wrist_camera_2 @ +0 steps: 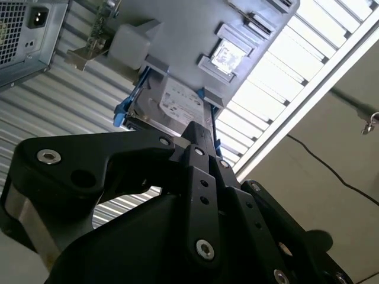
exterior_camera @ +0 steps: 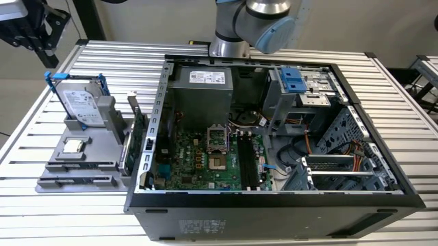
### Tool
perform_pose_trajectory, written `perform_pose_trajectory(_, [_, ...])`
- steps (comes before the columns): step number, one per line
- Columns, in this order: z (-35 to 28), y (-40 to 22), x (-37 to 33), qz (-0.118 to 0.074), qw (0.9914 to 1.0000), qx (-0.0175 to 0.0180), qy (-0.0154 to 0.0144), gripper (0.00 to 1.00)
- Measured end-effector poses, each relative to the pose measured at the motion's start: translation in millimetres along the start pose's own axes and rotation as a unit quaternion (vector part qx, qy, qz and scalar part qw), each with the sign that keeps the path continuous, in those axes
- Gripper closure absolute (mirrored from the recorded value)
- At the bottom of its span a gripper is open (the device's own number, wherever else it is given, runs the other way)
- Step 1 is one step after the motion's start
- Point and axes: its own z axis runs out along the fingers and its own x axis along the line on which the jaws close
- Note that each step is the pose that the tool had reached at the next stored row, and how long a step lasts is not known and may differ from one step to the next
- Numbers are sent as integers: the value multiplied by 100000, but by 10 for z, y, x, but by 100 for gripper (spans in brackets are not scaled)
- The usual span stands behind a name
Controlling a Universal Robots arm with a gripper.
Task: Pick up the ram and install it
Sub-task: 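Reach for the ram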
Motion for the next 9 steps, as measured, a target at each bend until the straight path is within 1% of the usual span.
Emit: perform_pose_trajectory(9, [-3, -69, 5, -1, 100000, -1, -4, 100])
